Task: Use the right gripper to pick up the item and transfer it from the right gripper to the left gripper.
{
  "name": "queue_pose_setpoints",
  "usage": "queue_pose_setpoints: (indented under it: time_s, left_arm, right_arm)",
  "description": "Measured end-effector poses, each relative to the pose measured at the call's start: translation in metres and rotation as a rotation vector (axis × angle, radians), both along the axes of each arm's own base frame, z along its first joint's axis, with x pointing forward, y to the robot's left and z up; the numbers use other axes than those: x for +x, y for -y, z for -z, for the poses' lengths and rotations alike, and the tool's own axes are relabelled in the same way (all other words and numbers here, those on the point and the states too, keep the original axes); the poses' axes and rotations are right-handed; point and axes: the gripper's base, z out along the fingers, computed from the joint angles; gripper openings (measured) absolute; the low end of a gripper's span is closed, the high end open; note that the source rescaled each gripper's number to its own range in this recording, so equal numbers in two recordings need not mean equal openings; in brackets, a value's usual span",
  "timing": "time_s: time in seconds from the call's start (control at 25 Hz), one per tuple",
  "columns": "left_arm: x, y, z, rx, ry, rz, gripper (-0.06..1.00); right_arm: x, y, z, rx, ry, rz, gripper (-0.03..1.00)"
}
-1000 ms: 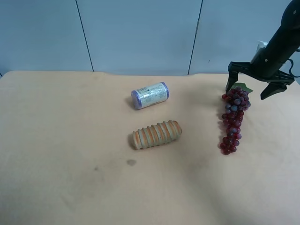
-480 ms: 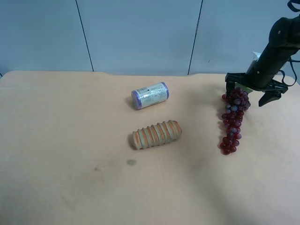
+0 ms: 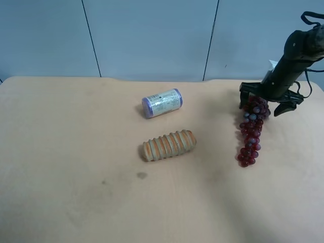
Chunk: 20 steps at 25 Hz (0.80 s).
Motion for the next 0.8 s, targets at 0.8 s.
queue_pose_setpoints:
  time_s: [0.8]
  left_arm:
    - [0.0,0.0,0.0,0.0,0.0,0.0,1.0]
  right_arm:
    - [0.0031,0.0003,0.0089,-0.004,0.011,-0.006,0.85]
